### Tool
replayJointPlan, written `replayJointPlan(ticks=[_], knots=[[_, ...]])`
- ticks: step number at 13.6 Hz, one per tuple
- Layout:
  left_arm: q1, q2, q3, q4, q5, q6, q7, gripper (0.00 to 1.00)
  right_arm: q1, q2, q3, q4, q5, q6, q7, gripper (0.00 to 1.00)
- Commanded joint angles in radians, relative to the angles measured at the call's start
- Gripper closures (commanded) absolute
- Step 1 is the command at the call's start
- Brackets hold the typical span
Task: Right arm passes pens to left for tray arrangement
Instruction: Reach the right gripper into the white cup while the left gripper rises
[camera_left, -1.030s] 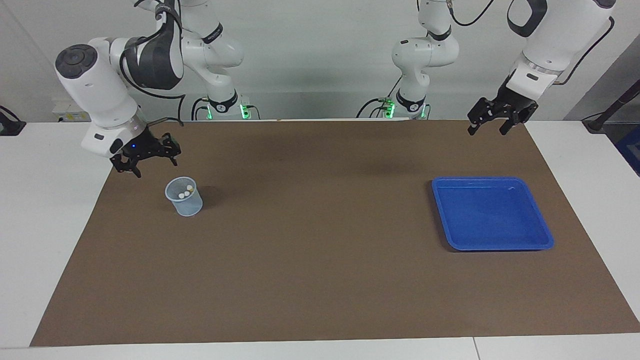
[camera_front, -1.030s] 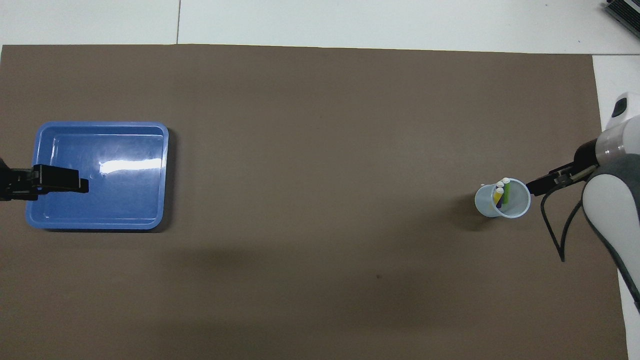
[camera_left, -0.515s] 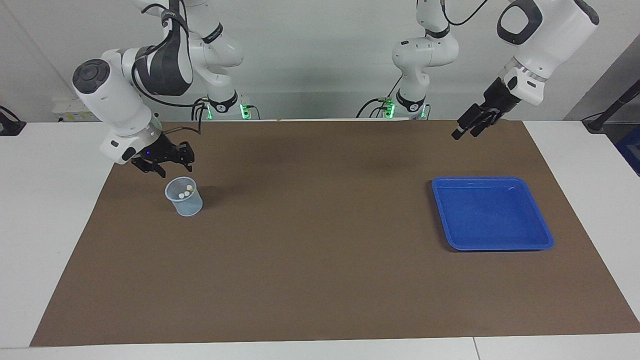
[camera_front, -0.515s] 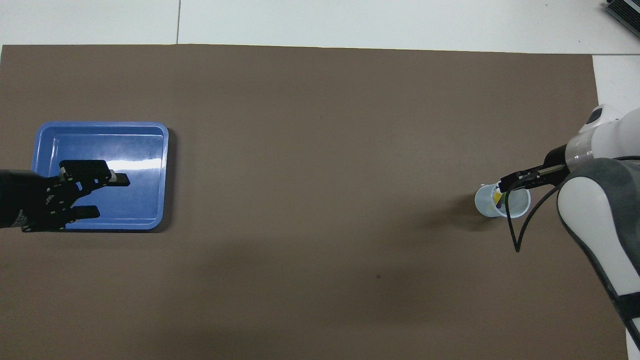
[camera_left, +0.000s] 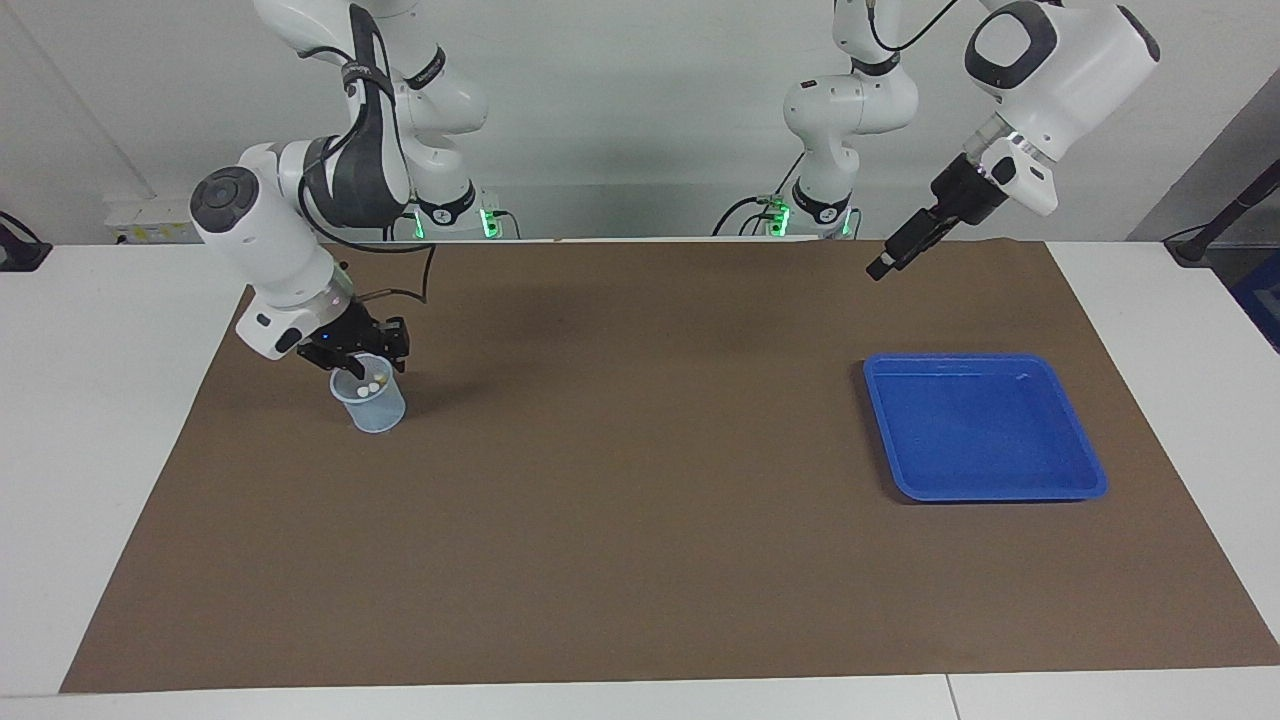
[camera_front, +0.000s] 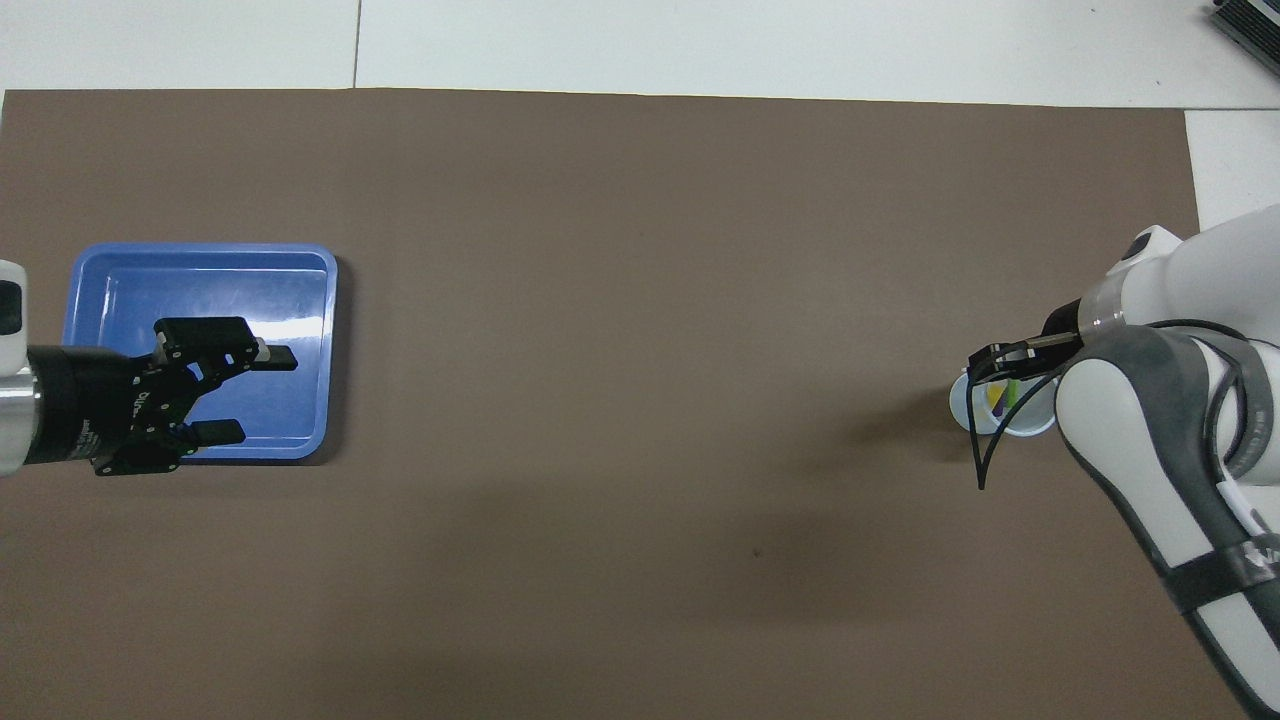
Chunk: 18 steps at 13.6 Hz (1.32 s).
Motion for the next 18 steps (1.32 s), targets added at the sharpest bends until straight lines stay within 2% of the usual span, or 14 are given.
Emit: replayJointPlan(ticks=[1,8,11,13,15,16,18], knots=[[-0.016,-0.082,0.007,-0.114,-0.079,0.081,-0.064,0.0,0.0,0.008,0.001,-0.024,0.023,0.026,0.044,0.4],[-0.188,-0.087,0.005,-0.202,-0.182,0.343,-0.455,0.0,-0.012,0.021,-0.001,-0.034,0.023,0.032,0.045,0.44],[-0.249,-0.085,0.005,-0.239,-0.191,0.452,-0.553,0.0,-0.014,0.024,-0.001,-0.037,0.023,0.035,0.045,0.57],[-0.266,-0.084,0.005,-0.239,-0.191,0.455,-0.567,0.0,-0.014,0.028,-0.001,-0.037,0.023,0.054,0.045,0.63],[-0.262,-0.084,0.007,-0.239,-0.191,0.454,-0.575,0.0,-0.016,0.031,-0.001,-0.037,0.021,0.07,0.045,0.6],[-0.26,-0.084,0.007,-0.239,-0.191,0.454,-0.583,0.0,-0.014,0.034,-0.001,-0.037,0.021,0.077,0.045,0.49],[-0.257,-0.082,0.008,-0.239,-0.191,0.454,-0.595,0.0,-0.014,0.034,-0.002,-0.037,0.021,0.09,0.045,0.35]])
